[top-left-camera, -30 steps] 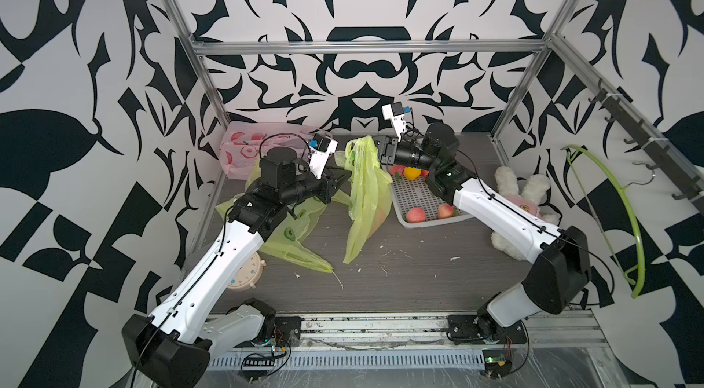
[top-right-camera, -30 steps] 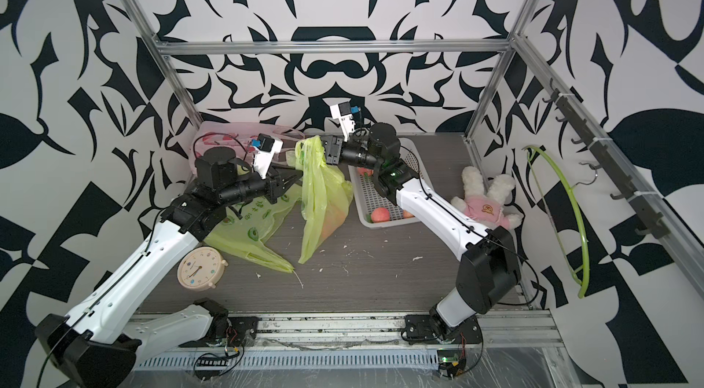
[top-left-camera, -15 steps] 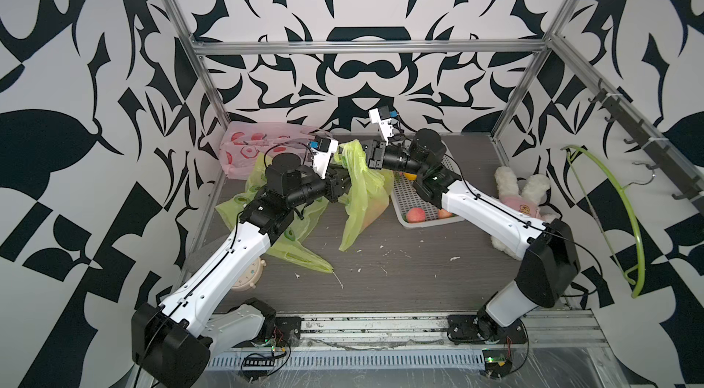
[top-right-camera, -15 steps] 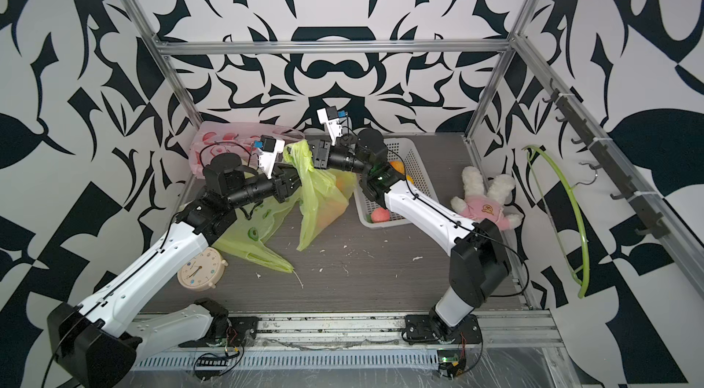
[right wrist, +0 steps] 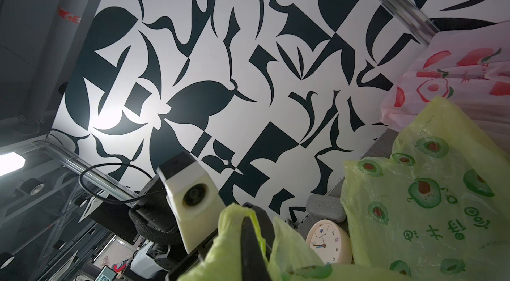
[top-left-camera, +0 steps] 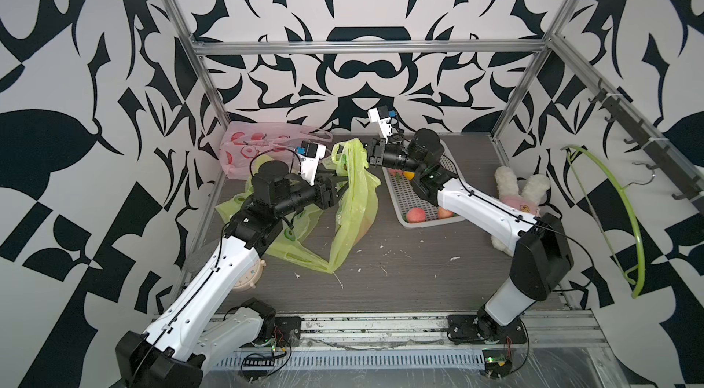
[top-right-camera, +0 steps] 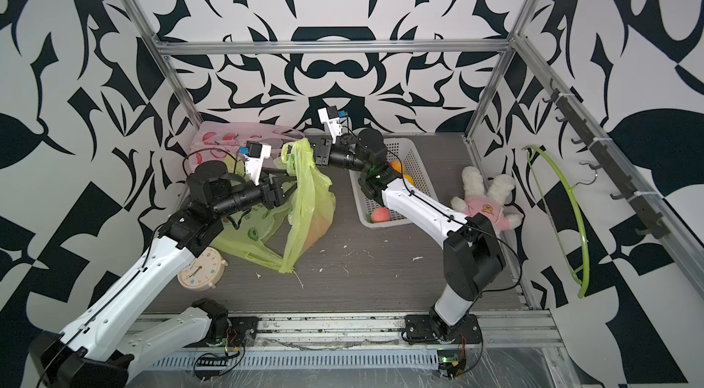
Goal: Place the peach into a plastic bag & tie a knot
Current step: Cross the plastic bag at the center of the board, then tie the plastic bag at the center of the board.
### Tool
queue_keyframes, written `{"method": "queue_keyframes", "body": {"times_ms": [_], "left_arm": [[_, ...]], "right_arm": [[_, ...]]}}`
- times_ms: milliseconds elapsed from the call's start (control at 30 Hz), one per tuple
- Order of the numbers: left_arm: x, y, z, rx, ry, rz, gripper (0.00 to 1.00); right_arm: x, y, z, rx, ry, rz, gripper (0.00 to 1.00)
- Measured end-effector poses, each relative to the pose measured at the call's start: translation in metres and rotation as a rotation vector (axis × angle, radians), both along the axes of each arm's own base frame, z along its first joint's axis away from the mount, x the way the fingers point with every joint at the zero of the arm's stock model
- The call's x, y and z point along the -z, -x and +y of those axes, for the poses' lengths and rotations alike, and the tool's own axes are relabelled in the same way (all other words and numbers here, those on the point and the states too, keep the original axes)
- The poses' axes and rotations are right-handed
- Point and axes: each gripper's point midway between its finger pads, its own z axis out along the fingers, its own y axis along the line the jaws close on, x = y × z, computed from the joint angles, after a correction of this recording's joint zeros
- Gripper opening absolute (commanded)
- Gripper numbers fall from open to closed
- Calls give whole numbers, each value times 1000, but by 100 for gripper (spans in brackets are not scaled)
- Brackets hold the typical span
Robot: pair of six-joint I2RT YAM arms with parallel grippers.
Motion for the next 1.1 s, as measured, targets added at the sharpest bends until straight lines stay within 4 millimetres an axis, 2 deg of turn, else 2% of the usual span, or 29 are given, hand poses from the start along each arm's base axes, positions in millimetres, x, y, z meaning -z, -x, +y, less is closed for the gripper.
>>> {"method": "queue_keyframes", "body": {"times_ms": [233, 367, 467, 633, 767, 867, 1000, 1100], "left_arm": [[8, 11, 6, 1, -27, 38, 72], [6, 22, 14, -11, -46, 53, 74], [-7, 31, 23, -26, -56, 41, 68], [-43, 40, 44, -62, -34, -7, 56], [-70, 26, 64, -87, 32, -8, 51], [-77, 10, 68, -60, 94, 25, 52], [-68, -12, 60, 19, 152, 119, 52], [-58, -22, 54, 57, 175, 181, 53]], "right_arm": [[-1, 1, -2, -10, -3, -2, 0], [-1, 1, -2, -14, -3, -4, 0], [0, 1, -2, -16, -2, -4, 0], [8, -3, 2, -22, 9, 13, 0], [13, -5, 3, -24, 15, 26, 0], [13, -4, 3, -27, 15, 25, 0], [13, -4, 3, -31, 15, 27, 0], [13, -3, 3, -32, 15, 27, 0]]}}
